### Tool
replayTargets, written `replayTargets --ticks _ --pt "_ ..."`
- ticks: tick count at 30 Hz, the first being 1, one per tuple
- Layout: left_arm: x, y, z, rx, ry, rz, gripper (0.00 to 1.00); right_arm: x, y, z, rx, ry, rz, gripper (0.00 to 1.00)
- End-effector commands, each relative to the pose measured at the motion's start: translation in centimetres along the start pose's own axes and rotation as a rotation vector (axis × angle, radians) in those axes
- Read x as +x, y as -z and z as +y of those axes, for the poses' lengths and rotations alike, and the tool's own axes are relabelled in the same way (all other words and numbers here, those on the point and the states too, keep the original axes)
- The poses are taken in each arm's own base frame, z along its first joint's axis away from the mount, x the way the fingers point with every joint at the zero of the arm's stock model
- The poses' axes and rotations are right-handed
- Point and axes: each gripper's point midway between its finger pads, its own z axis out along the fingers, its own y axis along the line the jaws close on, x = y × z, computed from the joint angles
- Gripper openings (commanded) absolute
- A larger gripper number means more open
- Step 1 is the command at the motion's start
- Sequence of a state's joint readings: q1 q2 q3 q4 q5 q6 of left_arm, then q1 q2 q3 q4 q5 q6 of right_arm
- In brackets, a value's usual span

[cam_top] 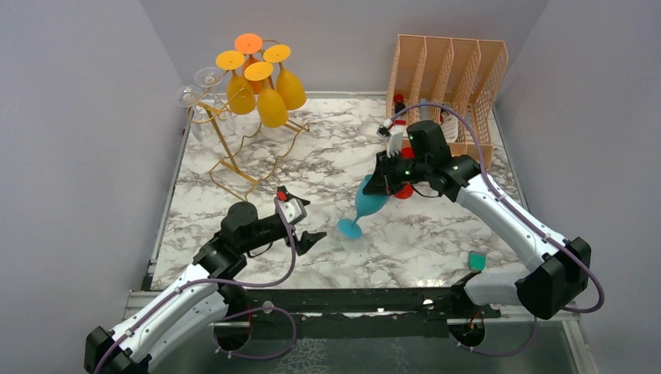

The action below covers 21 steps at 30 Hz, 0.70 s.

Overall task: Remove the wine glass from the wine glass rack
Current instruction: Place the wine glass at the center of the board.

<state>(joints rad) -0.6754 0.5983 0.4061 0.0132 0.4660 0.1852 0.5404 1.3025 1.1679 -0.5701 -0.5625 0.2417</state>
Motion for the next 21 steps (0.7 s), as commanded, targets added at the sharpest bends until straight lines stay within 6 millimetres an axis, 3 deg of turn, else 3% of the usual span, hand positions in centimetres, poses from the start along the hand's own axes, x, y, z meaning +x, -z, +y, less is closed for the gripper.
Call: replayTargets --ticks 1,7,12,21 --pt "-1.0 1.0 4.8 -0.333 0.229 -0.058 0.99 -1.2 0.3 -2.9 0.246 0.093 -0.076 0.01" --pt "-0.9 1.8 6.5 -0.444 0.286 0.002 0.99 -2.8 0.1 -4.6 0.417 0.187 -0.12 0.01" --pt "-0.4 2.4 7.7 -0.522 0.286 0.052 0.99 -4.8 -0.5 -5.3 0.461 0.216 -0.167 0.01" --pt "-1.3 3.6 7.9 -0.554 0.262 -0.017 0.99 -7.1 -3.0 -7.9 0.558 0.214 -0.162 0.01"
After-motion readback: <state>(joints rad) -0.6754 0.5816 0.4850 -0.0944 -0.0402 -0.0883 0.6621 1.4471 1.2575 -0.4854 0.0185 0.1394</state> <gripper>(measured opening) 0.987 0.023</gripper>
